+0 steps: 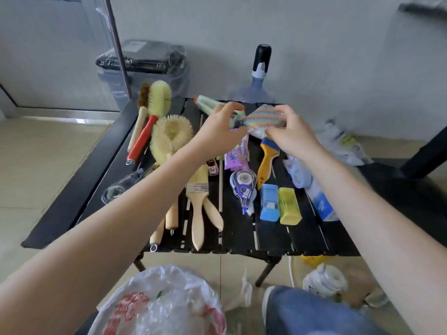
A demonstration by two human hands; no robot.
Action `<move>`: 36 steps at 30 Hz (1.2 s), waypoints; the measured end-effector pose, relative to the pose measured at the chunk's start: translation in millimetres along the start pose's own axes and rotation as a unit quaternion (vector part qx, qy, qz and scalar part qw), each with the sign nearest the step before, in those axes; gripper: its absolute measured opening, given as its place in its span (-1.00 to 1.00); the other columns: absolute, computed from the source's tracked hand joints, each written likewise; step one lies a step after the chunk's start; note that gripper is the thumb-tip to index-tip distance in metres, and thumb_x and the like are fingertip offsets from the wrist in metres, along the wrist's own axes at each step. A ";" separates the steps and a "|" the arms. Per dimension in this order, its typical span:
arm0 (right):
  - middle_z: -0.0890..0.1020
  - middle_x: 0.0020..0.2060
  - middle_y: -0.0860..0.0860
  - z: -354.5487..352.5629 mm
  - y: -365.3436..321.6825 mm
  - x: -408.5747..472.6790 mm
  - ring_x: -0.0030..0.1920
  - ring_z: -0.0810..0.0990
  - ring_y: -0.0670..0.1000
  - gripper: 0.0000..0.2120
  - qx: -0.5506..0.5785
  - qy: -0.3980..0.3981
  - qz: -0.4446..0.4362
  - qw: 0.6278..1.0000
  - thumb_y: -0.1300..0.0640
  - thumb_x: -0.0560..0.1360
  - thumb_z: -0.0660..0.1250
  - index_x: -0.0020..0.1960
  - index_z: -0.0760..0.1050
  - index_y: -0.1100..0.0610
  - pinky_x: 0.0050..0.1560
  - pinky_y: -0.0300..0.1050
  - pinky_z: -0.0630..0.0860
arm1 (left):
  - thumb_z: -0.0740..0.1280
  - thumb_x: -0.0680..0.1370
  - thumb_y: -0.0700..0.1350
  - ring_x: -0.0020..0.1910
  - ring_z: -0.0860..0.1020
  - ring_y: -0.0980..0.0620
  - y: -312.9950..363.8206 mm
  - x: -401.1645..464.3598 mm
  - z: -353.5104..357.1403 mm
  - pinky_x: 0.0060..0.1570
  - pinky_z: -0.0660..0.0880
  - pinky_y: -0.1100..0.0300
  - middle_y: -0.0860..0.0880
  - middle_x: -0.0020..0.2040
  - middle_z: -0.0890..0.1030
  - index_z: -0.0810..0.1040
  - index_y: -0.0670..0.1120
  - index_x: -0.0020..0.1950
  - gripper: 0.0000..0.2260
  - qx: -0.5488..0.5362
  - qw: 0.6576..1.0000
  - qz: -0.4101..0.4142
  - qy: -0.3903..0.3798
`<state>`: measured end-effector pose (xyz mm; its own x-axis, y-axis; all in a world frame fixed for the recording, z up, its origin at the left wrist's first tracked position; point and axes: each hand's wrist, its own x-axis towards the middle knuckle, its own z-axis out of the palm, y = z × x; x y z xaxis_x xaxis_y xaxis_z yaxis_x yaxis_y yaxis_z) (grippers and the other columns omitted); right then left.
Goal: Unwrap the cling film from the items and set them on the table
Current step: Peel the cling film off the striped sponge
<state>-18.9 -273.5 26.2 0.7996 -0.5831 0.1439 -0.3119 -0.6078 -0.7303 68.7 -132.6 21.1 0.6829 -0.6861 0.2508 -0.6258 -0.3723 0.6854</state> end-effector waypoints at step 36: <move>0.59 -0.14 -0.02 -23.5 -29.1 30.6 -0.24 0.55 -0.15 -0.91 0.284 0.080 0.061 0.954 0.13 0.49 0.39 -0.07 0.51 0.10 -0.40 -0.36 0.45 | 0.26 0.53 -0.08 0.28 0.38 -0.10 33.1 45.7 -6.4 0.26 0.40 -0.08 -0.07 0.32 0.35 0.30 -0.05 0.43 -0.53 -0.045 0.993 0.026 0.104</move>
<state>2.7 -286.3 67.5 0.6721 -0.7335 0.1008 -0.0341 -0.1666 -0.9854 81.6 -172.2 59.6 0.7198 -0.5552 0.4168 -0.6322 -0.2762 0.7239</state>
